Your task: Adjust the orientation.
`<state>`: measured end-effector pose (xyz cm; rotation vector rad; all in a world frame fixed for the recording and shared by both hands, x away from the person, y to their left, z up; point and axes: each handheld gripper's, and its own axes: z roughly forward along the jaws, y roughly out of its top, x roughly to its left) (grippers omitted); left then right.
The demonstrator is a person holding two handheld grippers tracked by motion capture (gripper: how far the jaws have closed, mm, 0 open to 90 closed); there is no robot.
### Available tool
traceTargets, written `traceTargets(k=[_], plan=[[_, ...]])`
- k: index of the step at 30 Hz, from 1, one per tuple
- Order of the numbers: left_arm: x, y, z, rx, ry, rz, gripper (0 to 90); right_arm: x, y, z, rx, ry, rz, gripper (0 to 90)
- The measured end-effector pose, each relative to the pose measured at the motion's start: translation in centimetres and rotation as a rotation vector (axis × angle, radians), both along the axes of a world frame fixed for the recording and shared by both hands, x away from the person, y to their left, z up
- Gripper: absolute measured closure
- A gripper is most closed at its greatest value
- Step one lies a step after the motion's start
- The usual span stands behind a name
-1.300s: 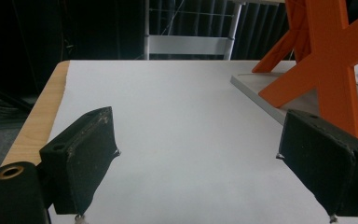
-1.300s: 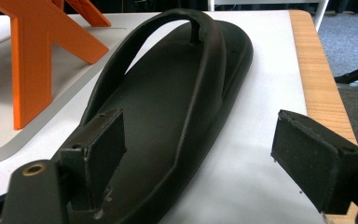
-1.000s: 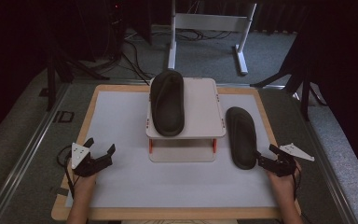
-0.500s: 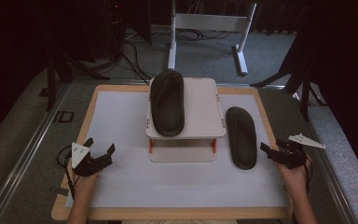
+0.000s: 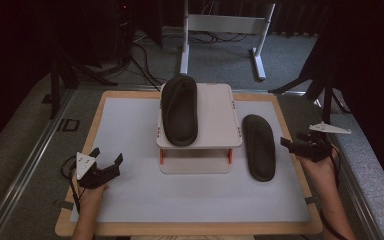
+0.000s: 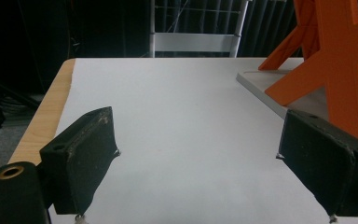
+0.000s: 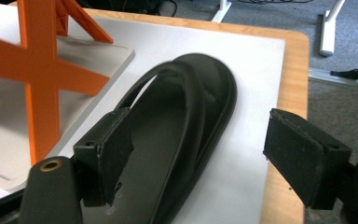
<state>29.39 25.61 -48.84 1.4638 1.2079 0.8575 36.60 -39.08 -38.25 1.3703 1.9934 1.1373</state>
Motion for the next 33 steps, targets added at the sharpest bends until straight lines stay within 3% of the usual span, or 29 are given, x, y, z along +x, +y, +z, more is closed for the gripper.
traceTargets(k=[10, 17, 24, 27, 28, 33], plan=[[0.0, 0.1, 0.0, -0.010, 0.000, -0.009, 10.8, 2.6, 0.8, 2.8, -0.082, 0.050, 0.042, 26.6], [0.0, 0.0, 0.0, 0.004, 0.001, -0.014, 10.8, 4.4, 1.7, 3.7, -0.131, 0.114, 0.097, 29.4], [0.0, -0.1, 0.0, 0.009, 0.003, -0.020, 10.8, 6.1, 3.1, 4.2, -0.211, 0.175, 0.145, 32.0], [0.1, 0.0, 0.0, 0.007, 0.004, -0.020, 10.7, 6.9, 3.6, 4.1, -0.230, 0.216, 0.169, 33.2], [0.0, 0.0, 0.0, 0.008, 0.003, -0.022, 10.7, 7.3, 3.7, 3.9, -0.240, 0.255, 0.195, 33.3], [0.0, -0.1, 0.0, 0.010, 0.002, -0.023, 10.7, 8.7, 4.4, 3.3, -0.277, 0.349, 0.208, 33.3]])
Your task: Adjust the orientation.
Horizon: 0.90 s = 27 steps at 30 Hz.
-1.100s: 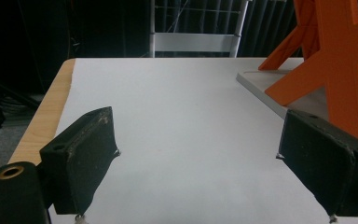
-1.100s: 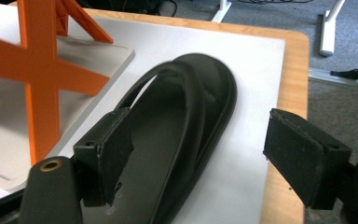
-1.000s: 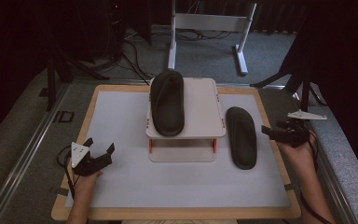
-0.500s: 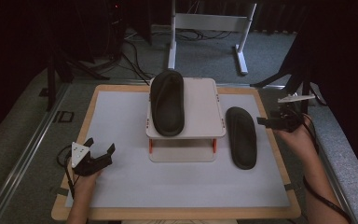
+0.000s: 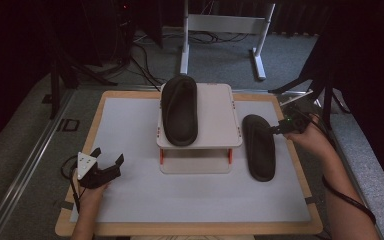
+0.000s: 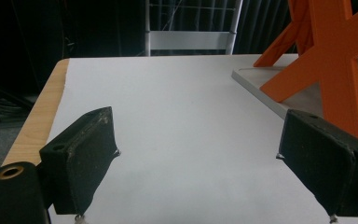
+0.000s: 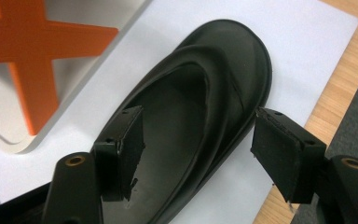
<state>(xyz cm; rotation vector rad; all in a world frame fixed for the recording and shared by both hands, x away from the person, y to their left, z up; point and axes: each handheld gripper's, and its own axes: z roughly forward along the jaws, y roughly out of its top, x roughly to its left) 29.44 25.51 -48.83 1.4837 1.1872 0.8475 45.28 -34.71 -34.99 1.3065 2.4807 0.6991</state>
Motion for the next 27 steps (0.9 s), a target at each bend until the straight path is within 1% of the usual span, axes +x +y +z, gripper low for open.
traceTargets(k=[1, 2, 3, 5, 6, 8, 9, 11, 12, 14, 15, 16, 18, 20, 21, 23, 24, 26, 27], plan=[[0.0, 0.0, 0.0, 0.000, 0.000, 0.000, 10.7, 0.3, 0.1, -0.2, -0.010, 0.016, 0.001, 33.3], [0.0, 0.0, 0.0, 0.000, 0.001, 0.000, 10.7, 0.5, 0.2, -0.3, -0.013, 0.017, -0.001, 33.6], [0.0, 0.0, 0.0, 0.000, 0.001, 0.000, 10.7, 0.8, 0.2, -0.4, -0.011, 0.029, -0.003, 34.3], [0.0, 0.0, 0.0, 0.000, 0.001, -0.001, 10.7, 1.2, 0.3, -0.7, -0.015, 0.036, -0.017, 35.9], [0.0, 0.0, 0.0, -0.001, 0.001, -0.002, 10.7, 1.4, 0.3, -0.9, -0.014, 0.050, -0.017, 36.2], [0.0, 0.0, 0.0, -0.001, 0.001, -0.004, 10.7, 1.6, 0.3, -1.1, -0.019, 0.053, -0.020, 36.3], [0.0, 0.0, 0.0, -0.001, 0.001, -0.007, 10.7, 2.1, 0.3, -1.6, -0.030, 0.081, -0.031, 36.3], [0.0, 0.0, 0.0, -0.002, 0.002, -0.007, 10.8, 2.5, 0.3, -2.1, -0.038, 0.095, -0.040, 37.7], [0.0, 0.0, 0.0, -0.002, 0.002, -0.007, 10.7, 2.7, 0.4, -2.4, -0.038, 0.112, -0.039, 37.5], [0.0, 0.1, 0.0, -0.002, 0.003, -0.007, 10.7, 3.0, 0.4, -2.8, -0.041, 0.124, -0.047, 38.4], [0.0, 0.1, 0.0, -0.003, 0.004, -0.008, 10.7, 3.1, 0.4, -3.0, -0.046, 0.128, -0.041, 40.4], [0.0, 0.0, 0.0, -0.003, 0.004, -0.008, 10.7, 3.2, 0.5, -3.2, -0.053, 0.128, -0.047, 40.9], [0.0, 0.0, 0.0, -0.002, 0.004, -0.009, 10.7, 3.4, 0.6, -3.6, -0.065, 0.143, -0.054, 41.4], [0.0, 0.0, 0.0, -0.003, 0.003, -0.009, 10.7, 3.7, 0.6, -4.0, -0.067, 0.147, -0.068, 43.0], [0.0, 0.0, 0.0, -0.002, 0.002, -0.010, 10.7, 3.7, 0.6, -4.2, -0.071, 0.150, -0.078, 48.0], [0.0, 0.0, 0.0, -0.001, 0.002, -0.011, 10.7, 3.9, 0.5, -4.5, -0.075, 0.160, -0.092, 53.4], [0.0, 0.0, 0.0, -0.001, 0.002, -0.012, 10.7, 4.0, 0.5, -4.7, -0.073, 0.177, -0.105, 59.2], [0.0, 0.0, 0.0, -0.001, 0.003, -0.012, 10.7, 4.2, 0.5, -5.0, -0.061, 0.220, -0.140, 60.7], [0.0, 0.0, 0.0, -0.002, 0.002, -0.012, 10.7, 4.2, 0.6, -5.2, -0.063, 0.227, -0.150, 63.2]])
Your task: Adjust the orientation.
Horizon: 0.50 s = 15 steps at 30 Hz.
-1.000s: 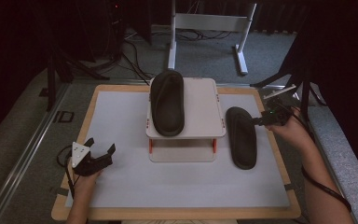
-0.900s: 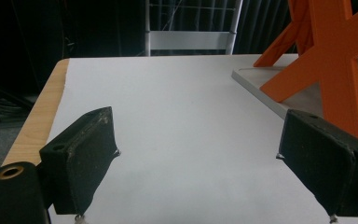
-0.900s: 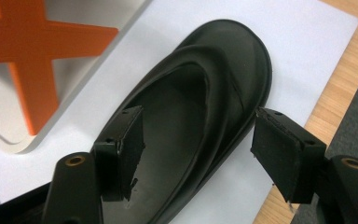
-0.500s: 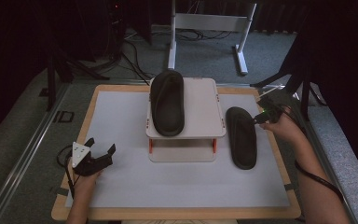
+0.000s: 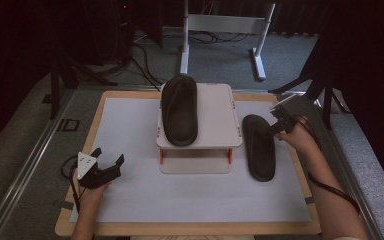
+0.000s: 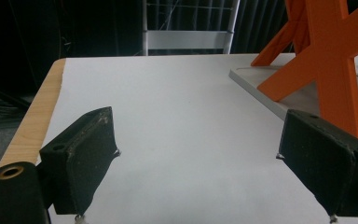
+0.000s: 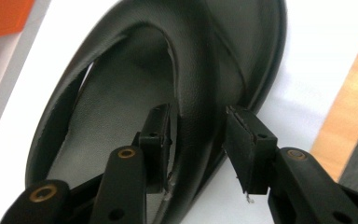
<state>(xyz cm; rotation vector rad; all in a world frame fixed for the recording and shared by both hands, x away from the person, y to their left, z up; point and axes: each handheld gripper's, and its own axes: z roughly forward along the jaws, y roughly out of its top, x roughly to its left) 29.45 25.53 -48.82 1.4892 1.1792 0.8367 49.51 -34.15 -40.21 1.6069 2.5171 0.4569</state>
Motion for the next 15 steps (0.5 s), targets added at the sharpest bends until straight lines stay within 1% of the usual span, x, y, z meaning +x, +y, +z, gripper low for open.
traceTargets(k=[2, 4, 8, 9, 13, 15], plan=[[0.01, 0.01, 0.00, -0.001, 0.001, 0.000, 10.7, 0.08, 0.13, -0.34, -0.010, 0.026, -0.007, 65.4], [0.01, 0.02, 0.00, -0.001, 0.002, 0.000, 10.7, 0.14, 0.20, -0.53, -0.002, 0.044, -0.030, 69.7], [0.01, 0.03, 0.00, -0.002, 0.003, 0.001, 10.8, 0.20, 0.31, -0.42, -0.004, 0.058, -0.083, 72.4], [0.02, 0.04, 0.00, -0.002, 0.004, 0.001, 10.8, 0.20, 0.35, -0.39, -0.011, 0.056, -0.093, 72.9], [0.03, 0.06, 0.00, -0.005, 0.005, 0.001, 10.7, 0.16, 0.50, -0.13, -0.028, 0.065, -0.097, 73.1], [0.04, 0.08, 0.00, -0.006, 0.005, 0.001, 10.8, 0.11, 0.46, 0.14, -0.025, 0.062, -0.097, 73.1]])
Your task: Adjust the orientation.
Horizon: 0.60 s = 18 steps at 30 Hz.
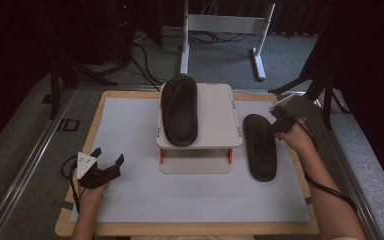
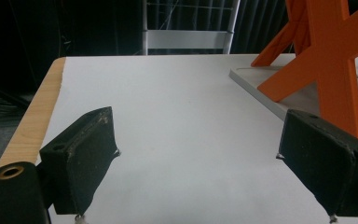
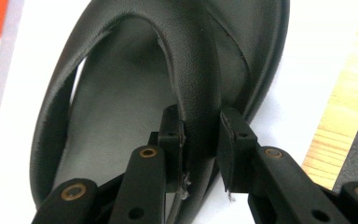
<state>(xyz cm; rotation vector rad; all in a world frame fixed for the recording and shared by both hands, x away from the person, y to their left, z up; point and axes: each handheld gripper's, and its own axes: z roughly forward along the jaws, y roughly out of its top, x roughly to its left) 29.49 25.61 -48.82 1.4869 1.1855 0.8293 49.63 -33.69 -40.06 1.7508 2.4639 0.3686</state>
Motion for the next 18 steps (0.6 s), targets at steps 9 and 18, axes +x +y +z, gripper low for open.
traceTargets(k=[9, 18], plan=[[0.0, 0.0, 0.0, -0.001, 0.000, -0.002, 10.8, -0.4, -0.7, 2.3, 0.013, -0.010, -0.006, 73.2], [0.0, 0.0, 0.0, -0.003, 0.000, -0.003, 10.8, -0.8, -1.1, 5.8, 0.021, -0.045, -0.015, 73.2]])
